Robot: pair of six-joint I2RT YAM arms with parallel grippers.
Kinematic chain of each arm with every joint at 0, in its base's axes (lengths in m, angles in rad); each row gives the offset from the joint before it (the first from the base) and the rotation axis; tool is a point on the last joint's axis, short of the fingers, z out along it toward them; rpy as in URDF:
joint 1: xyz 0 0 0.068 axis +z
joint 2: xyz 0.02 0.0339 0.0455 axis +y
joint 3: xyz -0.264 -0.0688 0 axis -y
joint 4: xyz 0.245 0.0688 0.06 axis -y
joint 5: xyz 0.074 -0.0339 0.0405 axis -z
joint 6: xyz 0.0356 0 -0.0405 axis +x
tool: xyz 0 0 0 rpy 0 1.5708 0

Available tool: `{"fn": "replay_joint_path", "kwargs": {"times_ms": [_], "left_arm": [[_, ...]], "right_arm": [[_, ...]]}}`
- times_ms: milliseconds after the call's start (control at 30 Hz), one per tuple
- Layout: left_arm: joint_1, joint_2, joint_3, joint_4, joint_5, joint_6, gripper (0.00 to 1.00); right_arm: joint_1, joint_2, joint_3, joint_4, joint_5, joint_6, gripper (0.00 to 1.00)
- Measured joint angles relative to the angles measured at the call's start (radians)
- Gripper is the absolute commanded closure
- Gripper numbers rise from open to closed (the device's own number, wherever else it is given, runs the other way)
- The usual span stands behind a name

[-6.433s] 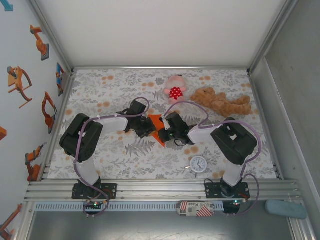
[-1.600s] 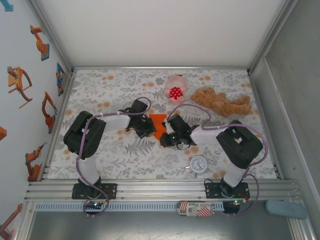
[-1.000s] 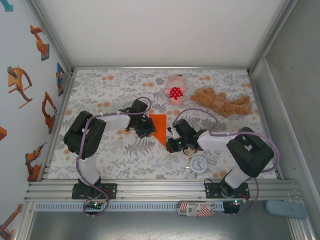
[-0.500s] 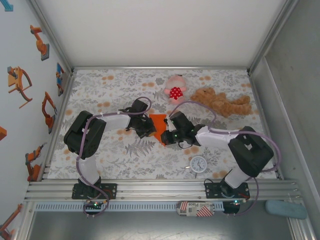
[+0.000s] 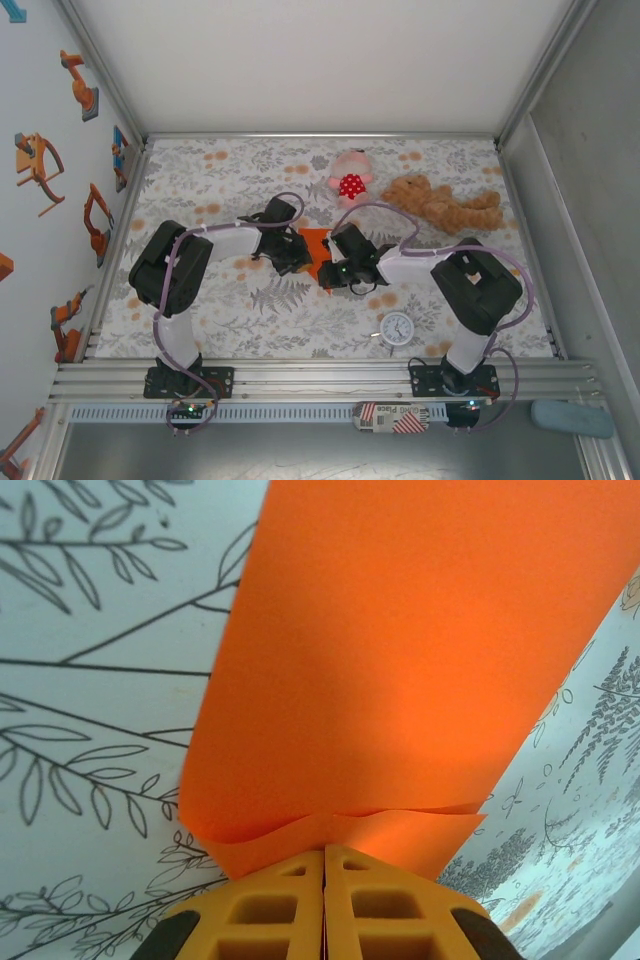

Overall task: Fold a paper plane with a square sheet of paper (pick it up from the middle)
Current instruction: Third fold the triangle at the center of the table.

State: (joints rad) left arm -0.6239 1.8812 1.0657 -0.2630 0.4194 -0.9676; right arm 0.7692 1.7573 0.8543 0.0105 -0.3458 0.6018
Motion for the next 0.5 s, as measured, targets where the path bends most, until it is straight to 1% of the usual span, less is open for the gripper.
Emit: {"fn": "replay_joint_path", "kwargs": {"times_ms": [167, 300, 500], "left_arm": [[0.011, 0.001, 0.004, -0.005, 0.018, 0.041, 0.90], [0.018, -0.015, 0.003, 0.029, 0.033, 0.072, 0.89], [0.011, -0.113, -0.064, 0.167, 0.056, 0.094, 0.93]], "right_arm": [[0.000, 0.008, -0.004, 0.001, 0.007, 0.000, 1.00], [0.000, 0.009, -0.004, 0.000, 0.008, 0.000, 1.00], [0.000, 0.009, -0.004, -0.002, 0.010, 0.000, 1.00]]}}
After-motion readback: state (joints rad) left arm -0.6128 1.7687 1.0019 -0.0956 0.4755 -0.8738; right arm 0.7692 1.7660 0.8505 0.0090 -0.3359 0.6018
